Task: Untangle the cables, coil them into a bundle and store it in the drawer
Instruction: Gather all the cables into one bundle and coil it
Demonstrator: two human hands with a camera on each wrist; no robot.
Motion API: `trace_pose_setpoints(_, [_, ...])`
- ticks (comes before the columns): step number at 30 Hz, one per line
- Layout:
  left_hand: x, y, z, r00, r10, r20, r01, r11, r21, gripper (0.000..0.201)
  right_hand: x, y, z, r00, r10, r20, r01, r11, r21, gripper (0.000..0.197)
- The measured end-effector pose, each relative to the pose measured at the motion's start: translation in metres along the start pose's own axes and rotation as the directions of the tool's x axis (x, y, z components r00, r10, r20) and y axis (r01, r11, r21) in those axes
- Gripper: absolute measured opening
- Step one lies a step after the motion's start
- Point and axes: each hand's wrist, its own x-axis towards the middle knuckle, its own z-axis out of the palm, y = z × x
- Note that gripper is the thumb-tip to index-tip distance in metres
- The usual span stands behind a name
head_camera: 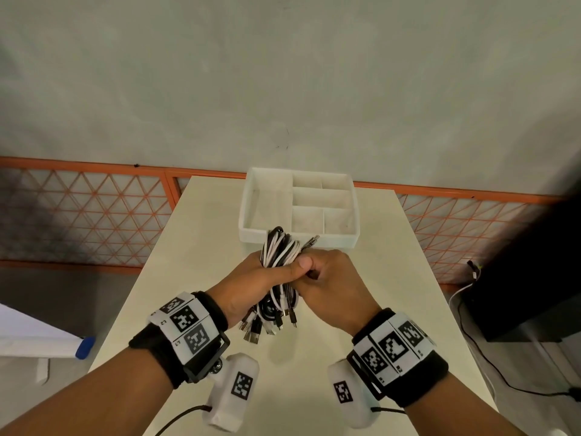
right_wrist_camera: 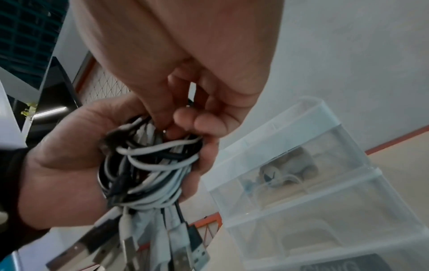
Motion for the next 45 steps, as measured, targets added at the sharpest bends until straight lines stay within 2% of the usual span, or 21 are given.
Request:
trace_pose_setpoints(2, [-0.001,0.001,-0.001,1.0,0.014,-0.007,-0.014,1.0,0.002,0.045,-0.002,0.003,-0.001,0.999,-0.04,0.007,0.041,0.999,-0.016,0.029])
trace_pose_setpoints(5, [-0.001,0.001,0.002,1.0,0.023,-0.02,-0.024,0.998,-0.065,0.026,-0.001,0.003,-0.002,0.995,-0.039,-0.089,0.043,0.998,0.051,0.023])
trace_pose_setpoints(8, [0.0,-0.001,0.0,0.998,-0.011,-0.056,-0.001,0.978,-0.208,0.028,0.001,0.0,-0.007,0.98,0.084,-0.182,-0.036,0.968,0.25,0.011])
trace_pose_setpoints(10, [0.0,-0.001,-0.001,0.998,-0.041,-0.047,0.029,0.97,-0.241,0.027,0.005,-0.001,-0.013,0.972,0.171,-0.161,-0.104,0.927,0.359,0.022])
trace_pose_setpoints(14, [-0.001,-0.002,0.0,0.998,-0.048,-0.046,0.035,0.967,-0.251,0.036,0.009,-0.002,-0.016,0.978,0.191,-0.082,-0.131,0.875,0.466,0.024])
trace_pose_setpoints(17, [-0.002,-0.002,0.0,0.999,-0.037,-0.031,0.028,0.966,-0.256,0.041,0.008,-0.004,-0.02,0.979,0.201,-0.037,-0.154,0.847,0.509,0.013])
trace_pose_setpoints(20, [-0.004,0.003,0.0,1.0,-0.009,-0.003,0.008,0.969,-0.247,0.023,0.005,-0.005,-0.021,0.979,0.195,0.06,-0.2,0.854,0.481,0.013])
trace_pose_setpoints(22, [-0.004,0.004,0.002,1.0,0.015,-0.003,-0.015,0.98,-0.196,0.025,0.003,-0.003,-0.018,0.978,0.193,0.074,-0.206,0.886,0.416,0.013])
trace_pose_setpoints(25, [-0.001,0.002,0.004,0.999,0.019,-0.042,-0.023,0.996,-0.091,0.034,0.002,0.002,-0.006,0.99,0.137,-0.039,-0.122,0.96,0.252,0.019])
trace_pose_setpoints(28, [0.002,0.0,0.005,0.996,-0.009,-0.088,0.002,0.997,-0.071,0.038,0.002,0.008,0.007,0.987,0.065,-0.145,-0.043,0.988,0.15,0.018])
trace_pose_setpoints(31, [0.001,-0.002,0.002,0.994,-0.007,-0.111,-0.003,0.996,-0.088,0.04,-0.001,0.011,0.005,0.997,0.02,-0.076,-0.008,0.988,0.156,0.016])
trace_pose_setpoints(33, [0.002,-0.006,-0.001,0.991,-0.005,-0.134,-0.01,0.994,-0.111,0.029,-0.003,0.007,0.004,1.0,-0.005,-0.023,0.009,0.981,0.193,0.017])
trace_pose_setpoints(35, [0.001,-0.007,0.001,0.986,0.003,-0.169,-0.028,0.989,-0.147,0.01,-0.002,0.004,0.004,0.995,0.02,-0.094,0.007,0.96,0.28,0.013])
trace_pose_setpoints(36, [0.001,-0.007,0.002,0.983,0.003,-0.185,-0.036,0.984,-0.174,0.008,-0.001,0.004,0.003,0.985,0.06,-0.162,-0.002,0.943,0.334,0.015])
trace_pose_setpoints(38, [0.0,-0.007,0.001,0.983,-0.003,-0.184,-0.043,0.968,-0.246,0.018,0.001,0.007,-0.002,0.964,0.129,-0.233,-0.023,0.911,0.411,0.029])
trace_pose_setpoints(39, [0.0,-0.006,0.001,0.984,-0.006,-0.18,-0.046,0.959,-0.28,0.025,0.002,0.008,-0.004,0.965,0.164,-0.205,-0.067,0.909,0.412,0.046])
trace_pose_setpoints(41, [0.0,-0.005,0.0,0.988,0.0,-0.152,-0.047,0.95,-0.309,0.033,0.003,0.011,-0.004,0.976,0.218,0.013,-0.207,0.908,0.364,0.092])
trace_pose_setpoints(42, [-0.001,-0.004,0.002,0.991,-0.001,-0.13,-0.04,0.95,-0.309,0.036,0.003,0.01,-0.001,0.965,0.224,0.134,-0.258,0.901,0.349,0.109])
trace_pose_setpoints(43, [-0.001,-0.003,0.004,0.994,-0.008,-0.109,-0.027,0.95,-0.313,0.04,0.003,0.009,0.005,0.955,0.206,0.211,-0.272,0.895,0.355,0.12])
trace_pose_setpoints(45, [0.0,-0.003,0.007,0.996,-0.038,-0.085,0.008,0.942,-0.336,0.045,0.004,0.008,0.013,0.96,0.175,0.22,-0.248,0.896,0.369,0.13])
